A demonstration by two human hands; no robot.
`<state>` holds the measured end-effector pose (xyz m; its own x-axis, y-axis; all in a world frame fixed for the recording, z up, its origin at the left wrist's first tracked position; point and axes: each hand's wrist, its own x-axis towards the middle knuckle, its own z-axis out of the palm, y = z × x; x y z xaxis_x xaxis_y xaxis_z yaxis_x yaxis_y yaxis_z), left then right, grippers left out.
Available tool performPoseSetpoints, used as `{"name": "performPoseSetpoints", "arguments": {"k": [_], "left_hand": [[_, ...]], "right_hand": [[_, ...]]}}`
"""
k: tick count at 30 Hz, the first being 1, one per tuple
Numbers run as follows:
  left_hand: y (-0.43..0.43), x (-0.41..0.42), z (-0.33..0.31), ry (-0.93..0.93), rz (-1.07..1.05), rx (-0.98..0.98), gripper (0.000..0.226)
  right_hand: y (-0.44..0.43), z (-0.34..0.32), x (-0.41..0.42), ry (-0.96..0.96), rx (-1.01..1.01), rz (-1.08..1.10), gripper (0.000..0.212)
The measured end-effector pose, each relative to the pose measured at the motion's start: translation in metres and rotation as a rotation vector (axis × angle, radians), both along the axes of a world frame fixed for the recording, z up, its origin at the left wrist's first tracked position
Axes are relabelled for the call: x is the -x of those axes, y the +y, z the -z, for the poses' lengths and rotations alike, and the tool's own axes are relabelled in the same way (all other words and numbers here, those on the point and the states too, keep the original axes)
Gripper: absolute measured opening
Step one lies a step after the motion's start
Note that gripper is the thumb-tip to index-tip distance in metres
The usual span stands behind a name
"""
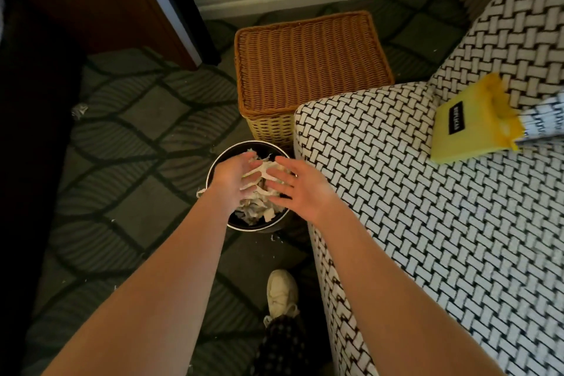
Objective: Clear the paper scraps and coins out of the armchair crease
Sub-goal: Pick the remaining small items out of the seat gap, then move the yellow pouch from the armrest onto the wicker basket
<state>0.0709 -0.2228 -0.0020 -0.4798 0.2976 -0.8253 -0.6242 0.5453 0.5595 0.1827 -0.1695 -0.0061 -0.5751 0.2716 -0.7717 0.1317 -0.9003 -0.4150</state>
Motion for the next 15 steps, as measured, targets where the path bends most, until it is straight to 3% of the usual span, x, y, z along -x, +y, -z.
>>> {"name": "performPoseSetpoints", "arguments": {"k": [4,11,15], "left_hand": [[0.046,-0.045,-0.029,0.057,0.056,-0.065,0.028],[0.127,-0.143,-0.067,0.19,0.422,-0.259,0.013],[0.142,-0.184,-0.063,0.337,0.643,-0.288,0.02]], "right_hand": [[0.026,-0.037,-0.045,-0.148,-0.236,-0.069,0.032],[0.084,-0.067,-0.142,-0.442,-0.329,0.191,0.023],[0.095,-0.058,-0.185,-0.765,-0.668,0.339,0.022]]}}
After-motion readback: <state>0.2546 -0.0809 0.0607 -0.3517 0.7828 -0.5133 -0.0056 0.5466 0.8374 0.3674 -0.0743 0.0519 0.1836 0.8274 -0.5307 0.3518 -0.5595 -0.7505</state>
